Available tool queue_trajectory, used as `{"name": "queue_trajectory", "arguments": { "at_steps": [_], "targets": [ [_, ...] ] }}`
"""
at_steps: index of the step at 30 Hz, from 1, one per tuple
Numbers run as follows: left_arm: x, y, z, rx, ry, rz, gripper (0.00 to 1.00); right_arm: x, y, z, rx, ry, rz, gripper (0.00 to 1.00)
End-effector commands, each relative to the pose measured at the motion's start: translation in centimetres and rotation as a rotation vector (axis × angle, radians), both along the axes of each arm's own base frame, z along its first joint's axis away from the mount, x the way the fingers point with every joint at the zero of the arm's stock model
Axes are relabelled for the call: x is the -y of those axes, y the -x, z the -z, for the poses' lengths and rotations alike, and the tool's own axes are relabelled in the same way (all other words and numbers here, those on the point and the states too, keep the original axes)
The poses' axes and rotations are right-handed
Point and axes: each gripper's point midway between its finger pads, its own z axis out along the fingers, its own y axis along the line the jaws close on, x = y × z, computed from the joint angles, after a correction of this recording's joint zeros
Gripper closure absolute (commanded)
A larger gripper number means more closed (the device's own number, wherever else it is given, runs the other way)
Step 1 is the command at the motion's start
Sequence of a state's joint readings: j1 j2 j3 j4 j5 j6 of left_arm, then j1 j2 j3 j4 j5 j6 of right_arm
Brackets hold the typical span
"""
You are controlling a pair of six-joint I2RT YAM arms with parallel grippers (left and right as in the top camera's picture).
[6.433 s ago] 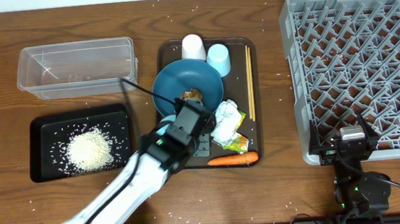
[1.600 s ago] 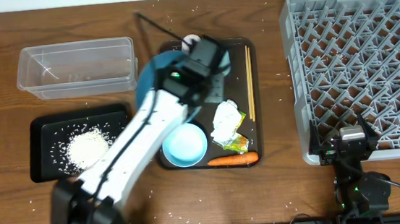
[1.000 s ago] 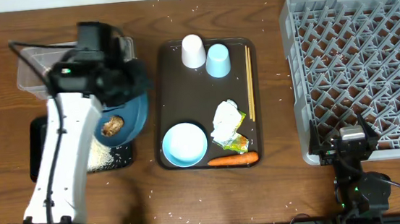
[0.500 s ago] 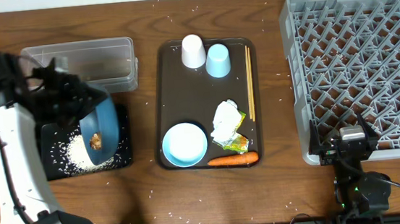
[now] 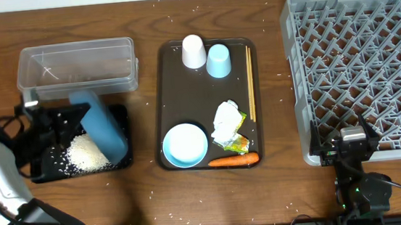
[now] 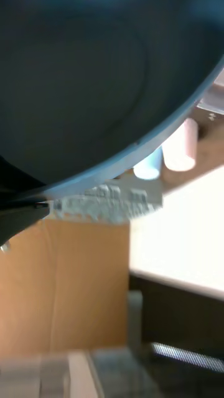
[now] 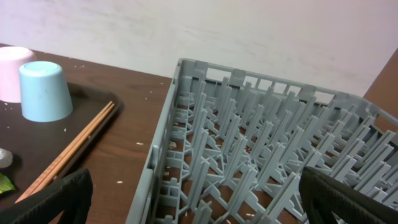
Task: Sort waste into correct bins and load items into the dishwasher rack
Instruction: 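Tilt the plate to dump the brown food scrap onto the black tray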
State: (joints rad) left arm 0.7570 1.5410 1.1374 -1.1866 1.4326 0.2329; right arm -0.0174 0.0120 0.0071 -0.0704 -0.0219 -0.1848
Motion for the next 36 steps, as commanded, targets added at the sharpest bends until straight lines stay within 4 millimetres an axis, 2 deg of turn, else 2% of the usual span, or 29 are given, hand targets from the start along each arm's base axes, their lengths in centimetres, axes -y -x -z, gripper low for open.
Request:
{"name": "queue_trajectory", "arguments": {
  "at_steps": [1,9,20,25,29,36],
  "targets": [
    [-1.4,0.3,-1.4,0.128,0.07,-0.072,0.94,0.3,0.0,0.0,0.001,-0.004,0.015,0.01],
    [-3.3,1.0,-0.9,0.117,0.08,-0.144,0.94,0.3,0.0,0.0,0.0,-0.004,0.015,0.01],
    [-3.2,1.1,-0.9,0.099,0.095,-0.145,0.94,0.3,0.0,0.0,0.001,-0.004,0.015,0.01],
    [-2.7,1.5,-1.5,0.096,0.096,-0.144,0.94,0.3,0.0,0.0,0.001,-0.004,0.015,0.01],
    [-1.0,1.9,-2.5,0.127,0.012,-0.1,0.94,0.3,0.0,0.0,0.001,-0.004,0.015,0.01],
    [4.4,2.4,-4.1,0.185,-0.273,0.084,0.94,0.3,0.0,0.0,0.001,-0.004,0.015,0.01]
  ]
}}
